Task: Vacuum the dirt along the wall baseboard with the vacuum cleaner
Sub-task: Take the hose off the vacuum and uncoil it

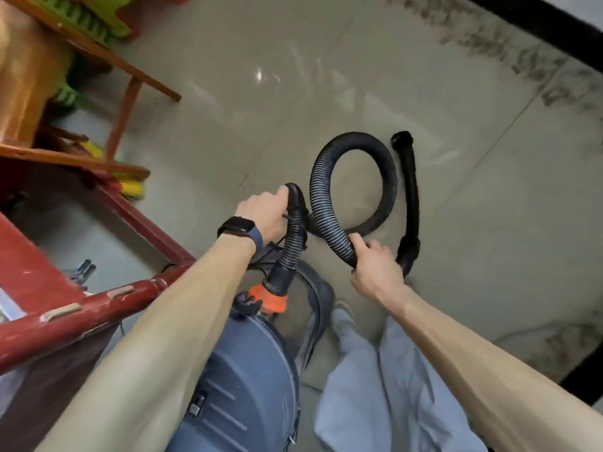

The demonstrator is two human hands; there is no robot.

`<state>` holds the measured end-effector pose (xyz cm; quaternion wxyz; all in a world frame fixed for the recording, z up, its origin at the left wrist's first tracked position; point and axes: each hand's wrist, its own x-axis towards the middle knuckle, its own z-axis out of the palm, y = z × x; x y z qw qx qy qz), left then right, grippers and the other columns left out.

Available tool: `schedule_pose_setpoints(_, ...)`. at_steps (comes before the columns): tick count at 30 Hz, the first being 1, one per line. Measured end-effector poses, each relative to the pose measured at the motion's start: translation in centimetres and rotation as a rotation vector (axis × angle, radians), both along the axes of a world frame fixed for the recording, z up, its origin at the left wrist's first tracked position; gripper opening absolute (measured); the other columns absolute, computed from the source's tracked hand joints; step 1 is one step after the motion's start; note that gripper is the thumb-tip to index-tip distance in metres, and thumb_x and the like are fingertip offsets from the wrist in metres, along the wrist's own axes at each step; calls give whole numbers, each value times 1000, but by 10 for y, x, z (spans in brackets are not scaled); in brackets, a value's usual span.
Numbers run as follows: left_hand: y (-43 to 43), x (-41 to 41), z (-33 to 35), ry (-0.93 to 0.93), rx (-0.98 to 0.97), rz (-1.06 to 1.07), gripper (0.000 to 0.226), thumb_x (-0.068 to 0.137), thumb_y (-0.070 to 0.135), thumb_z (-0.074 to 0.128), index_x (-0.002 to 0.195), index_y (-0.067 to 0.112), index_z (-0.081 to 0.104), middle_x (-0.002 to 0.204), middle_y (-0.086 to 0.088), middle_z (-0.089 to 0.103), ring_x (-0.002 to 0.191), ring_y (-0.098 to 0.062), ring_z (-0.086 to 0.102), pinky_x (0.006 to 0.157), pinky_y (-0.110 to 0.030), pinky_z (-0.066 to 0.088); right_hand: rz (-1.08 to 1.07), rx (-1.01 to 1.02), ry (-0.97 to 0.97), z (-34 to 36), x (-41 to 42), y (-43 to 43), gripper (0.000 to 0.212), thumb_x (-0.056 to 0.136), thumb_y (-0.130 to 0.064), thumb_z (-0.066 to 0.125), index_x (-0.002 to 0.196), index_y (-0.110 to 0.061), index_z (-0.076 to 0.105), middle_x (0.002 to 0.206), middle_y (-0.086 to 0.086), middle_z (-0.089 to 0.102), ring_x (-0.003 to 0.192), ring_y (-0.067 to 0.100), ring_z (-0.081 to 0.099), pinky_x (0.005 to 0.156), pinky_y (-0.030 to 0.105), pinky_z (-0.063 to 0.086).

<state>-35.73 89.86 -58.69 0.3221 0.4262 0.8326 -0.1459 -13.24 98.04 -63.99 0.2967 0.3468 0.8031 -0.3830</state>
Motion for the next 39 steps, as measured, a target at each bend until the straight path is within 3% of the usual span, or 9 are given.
schedule_pose_setpoints(7, 0, -3, -38, -404, 392, 1105, 45, 81, -15, 46, 109, 19, 55, 88, -6, 71, 80, -22, 62, 66, -29, 52, -48, 125, -186, -25, -12, -10, 47, 99, -20, 58, 140, -19, 37, 130, 15, 44, 122, 39, 49, 79, 45, 50)
schedule_pose_setpoints(11, -10, -23, -49, -378, 288, 935, 24, 86, 14, 69, 103, 29, 62, 94, 0, 70, 80, -18, 57, 77, -31, 50, -114, -19, -163, -32, -26, -11, 42, 102, -43, 51, 130, -11, 47, 123, 17, 64, 113, 41, 63, 87, 43, 50)
schedule_pose_setpoints(17, -9, -33, -51, -381, 219, 861, 6, 85, 28, 64, 81, 26, 67, 65, 9, 67, 79, -17, 60, 70, -27, 43, -699, -475, 29, -22, -125, -32, 59, 89, -70, 62, 97, -11, 58, 95, 9, 68, 92, 32, 65, 88, 41, 53)
schedule_pose_setpoints(22, -3, -54, -50, -370, 234, 961, 12, 93, 23, 59, 81, 23, 62, 74, 2, 63, 76, -22, 64, 75, -32, 51, -584, -306, 6, -23, -132, -39, 46, 79, -48, 73, 113, -22, 54, 110, 2, 70, 108, 32, 66, 83, 36, 48)
schedule_pose_setpoints(26, 7, -58, -51, -434, 233, 1135, 10, 96, 14, 49, 100, 16, 58, 94, -4, 69, 70, -17, 64, 38, -18, 38, -554, -355, 75, -16, -120, -36, 54, 61, -48, 72, 109, -29, 54, 100, -7, 69, 98, 26, 67, 84, 36, 53)
schedule_pose_setpoints(30, 25, -62, -54, -481, 209, 1050, 10, 96, 22, 55, 89, 23, 49, 105, -5, 71, 96, -22, 70, 60, -28, 39, -513, -458, 124, -21, -112, -35, 66, 55, -39, 74, 114, -28, 46, 93, -10, 65, 89, 21, 63, 71, 31, 51)
schedule_pose_setpoints(33, 35, -64, -54, -626, 191, 1032, 5, 100, 21, 51, 103, 23, 48, 110, 1, 71, 87, -15, 72, 72, -32, 45, -557, -553, 171, -29, -108, -33, 80, 69, -43, 84, 136, -34, 40, 112, -10, 65, 105, 18, 62, 93, 35, 51)
schedule_pose_setpoints(36, 36, -60, -56, -663, 194, 1018, 25, 101, 25, 47, 126, 21, 46, 104, 6, 70, 76, -11, 70, 74, -31, 46, -693, -596, 233, -29, -114, -24, 44, 89, -61, 70, 123, -39, 55, 115, -11, 69, 107, 13, 66, 96, 33, 51)
schedule_pose_setpoints(39, 40, -60, -55, -671, 209, 986, 28, 102, 32, 49, 129, 23, 47, 99, 7, 68, 76, -10, 68, 70, -30, 47, -781, -578, 279, -23, -126, -21, 27, 83, -25, 76, 107, -28, 65, 103, -3, 74, 93, 14, 68, 86, 33, 55)
